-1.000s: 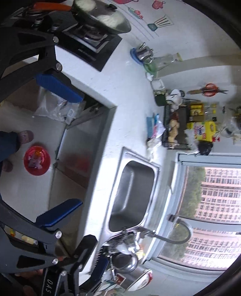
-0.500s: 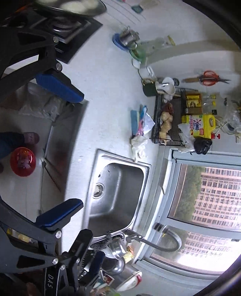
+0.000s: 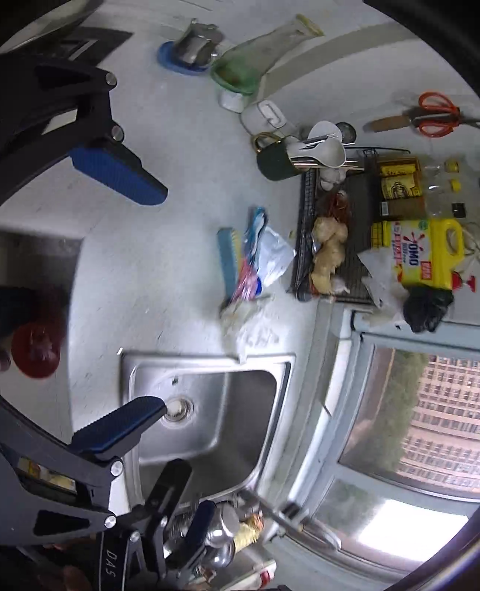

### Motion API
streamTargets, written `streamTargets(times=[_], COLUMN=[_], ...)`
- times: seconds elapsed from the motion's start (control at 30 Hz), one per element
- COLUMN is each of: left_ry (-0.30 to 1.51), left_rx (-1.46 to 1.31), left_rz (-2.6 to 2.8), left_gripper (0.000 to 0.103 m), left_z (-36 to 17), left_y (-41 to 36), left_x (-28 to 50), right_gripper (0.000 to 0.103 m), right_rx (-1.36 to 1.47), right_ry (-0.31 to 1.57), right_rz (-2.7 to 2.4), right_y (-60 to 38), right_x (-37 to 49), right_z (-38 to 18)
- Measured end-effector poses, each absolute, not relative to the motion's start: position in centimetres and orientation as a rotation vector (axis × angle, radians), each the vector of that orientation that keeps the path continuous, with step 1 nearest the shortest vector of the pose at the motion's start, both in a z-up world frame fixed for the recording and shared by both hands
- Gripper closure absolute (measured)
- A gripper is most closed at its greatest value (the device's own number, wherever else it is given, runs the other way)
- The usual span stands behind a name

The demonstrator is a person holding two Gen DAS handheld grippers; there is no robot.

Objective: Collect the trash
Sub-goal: 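Raise both empty tools back up toward the counter, then close the right tool on the white gloves beside the sink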

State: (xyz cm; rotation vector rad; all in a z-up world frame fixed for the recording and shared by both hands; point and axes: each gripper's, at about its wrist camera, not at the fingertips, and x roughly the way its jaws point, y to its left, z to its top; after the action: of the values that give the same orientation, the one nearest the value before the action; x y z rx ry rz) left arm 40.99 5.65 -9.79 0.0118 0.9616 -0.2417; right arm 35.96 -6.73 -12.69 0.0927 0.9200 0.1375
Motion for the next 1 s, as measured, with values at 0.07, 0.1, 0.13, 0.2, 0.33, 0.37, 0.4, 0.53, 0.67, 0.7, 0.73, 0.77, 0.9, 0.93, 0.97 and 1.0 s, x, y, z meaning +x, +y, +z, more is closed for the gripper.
streamTargets(times=[0.07, 0.1, 0.13, 0.2, 0.33, 0.37, 0.4, 0.53, 0.67, 0.7, 0.73, 0.77, 0.9, 0.93, 0.97, 1.0], left_ry=[0.976, 0.984, 0.992, 1.014, 1.068, 1.083, 1.095, 1.142, 1.184, 1.193, 1.202, 1.213, 1.236, 1.240, 1.244, 1.248], left_rx=[0.008, 0.008, 0.013, 0.029, 0.014, 0.014, 0.019, 0.035, -0.004, -0.008, -0.010, -0.011, 0.004, 0.016, 0.027, 0.033], left_rz=[-0.252, -0.249, -0.235, -0.205, -0.210, -0.210, -0.205, -0.167, -0.177, -0.177, -0.180, -0.185, -0.233, -0.242, -0.247, -0.249], left_gripper=[0.000, 0.000, 0.000, 0.000, 0.000, 0.000, 0.000, 0.000, 0.000, 0.000, 0.000, 0.000, 0.000, 0.000, 0.000, 0.000], left_z=[-10.5, -10.9, -11.4, -12.8, -15.2, -15.8, -16.3, -18.5, -20.2, -20.6, -21.0, -21.3, -22.1, -22.3, -22.5, -22.7], left_y=[6.4, 6.8, 7.2, 8.0, 9.2, 9.5, 9.7, 10.5, 11.4, 11.5, 11.5, 11.5, 10.8, 10.6, 10.4, 10.3], left_x=[43.1, 44.2, 45.3, 48.0, 52.0, 53.0, 53.9, 56.9, 59.3, 59.8, 60.4, 60.9, 62.5, 62.8, 63.1, 63.4], right_gripper=[0.000, 0.000, 0.000, 0.000, 0.000, 0.000, 0.000, 0.000, 0.004, 0.004, 0.004, 0.005, 0.018, 0.025, 0.031, 0.033], right_rx=[0.095, 0.103, 0.111, 0.130, 0.129, 0.131, 0.137, 0.139, 0.158, 0.164, 0.161, 0.145, 0.111, 0.112, 0.101, 0.095], right_ry=[0.935, 0.949, 0.958, 0.974, 1.012, 1.030, 1.052, 1.101, 1.123, 1.131, 1.139, 1.144, 1.188, 1.205, 1.223, 1.225], right_rz=[0.128, 0.124, 0.123, 0.135, 0.126, 0.126, 0.127, 0.127, 0.110, 0.122, 0.133, 0.137, 0.138, 0.144, 0.141, 0.142], right_y=[-6.4, -6.4, -6.4, -6.1, -5.6, -5.5, -5.5, -5.2, -5.0, -4.6, -4.3, -4.0, -3.2, -3.1, -3.0, -3.0], right_x=[37.5, 38.5, 39.4, 41.6, 45.0, 45.9, 46.9, 49.4, 51.6, 52.1, 52.5, 52.9, 54.6, 54.9, 55.2, 55.3], right_z=[-13.2, -13.6, -13.8, -14.6, -16.5, -17.1, -18.0, -19.9, -20.8, -21.1, -21.3, -21.5, -23.1, -23.5, -24.0, -24.2])
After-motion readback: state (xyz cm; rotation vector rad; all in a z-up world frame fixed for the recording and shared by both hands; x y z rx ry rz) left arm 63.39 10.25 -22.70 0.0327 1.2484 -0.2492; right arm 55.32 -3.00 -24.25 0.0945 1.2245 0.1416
